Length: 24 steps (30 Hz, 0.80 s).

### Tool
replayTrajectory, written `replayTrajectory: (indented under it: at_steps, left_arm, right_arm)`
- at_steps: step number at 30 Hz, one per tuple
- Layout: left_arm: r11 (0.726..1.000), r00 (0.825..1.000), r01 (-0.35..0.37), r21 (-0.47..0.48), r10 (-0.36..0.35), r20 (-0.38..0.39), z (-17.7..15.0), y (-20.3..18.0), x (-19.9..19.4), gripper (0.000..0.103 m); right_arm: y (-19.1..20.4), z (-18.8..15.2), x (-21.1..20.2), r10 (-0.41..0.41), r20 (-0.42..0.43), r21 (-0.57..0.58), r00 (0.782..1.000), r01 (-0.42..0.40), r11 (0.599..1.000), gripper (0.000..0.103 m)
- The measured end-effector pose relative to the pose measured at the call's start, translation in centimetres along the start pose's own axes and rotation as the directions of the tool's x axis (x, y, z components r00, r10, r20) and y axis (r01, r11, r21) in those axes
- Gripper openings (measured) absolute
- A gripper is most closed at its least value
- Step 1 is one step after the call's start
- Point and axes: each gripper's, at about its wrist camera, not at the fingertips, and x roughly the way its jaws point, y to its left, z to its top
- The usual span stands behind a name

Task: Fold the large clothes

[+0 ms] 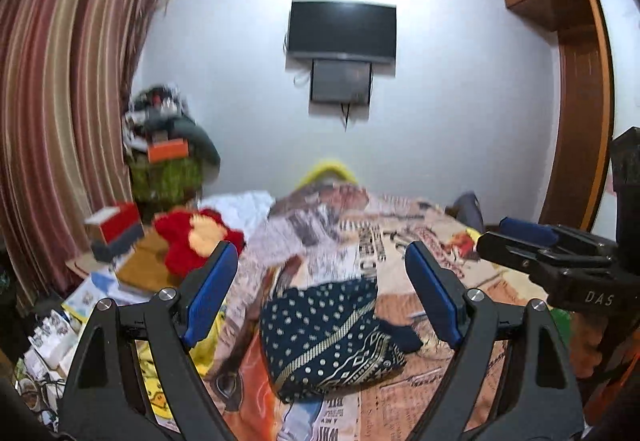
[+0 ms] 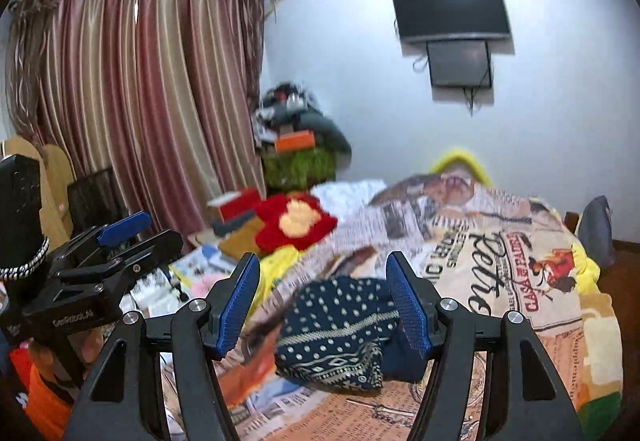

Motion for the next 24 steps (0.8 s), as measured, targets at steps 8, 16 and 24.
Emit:
replayTrajectory:
  at_steps: [8,16,24]
  left_arm:
    - [0.999,0.996,-0.037,0.013,0.036,0.077,-0.2,-1.1,-3.4,0.087]
    - [0.999,0.997,-0.048,0.006,0.047,0.057,-0.9,-1.5,-3.7,0.096]
    - [0.998,0.997,-0.056,0.000,0.056,0.049,-1.3,-1.4,-3.7,0.102]
  right_arm:
    - [1.4,-1.2,-3.4,-0.018,0.055,0.026,0.998,0.017,1.000,0.063]
    - [2.6,-2.0,-5.3,-0.098,0.100,-0.010,0.990,0.100,0.995,0.091]
    - [2.4,-2.1,-5.6,-0.157,0.110,0.010,0.981,0.157,0.988,0.103]
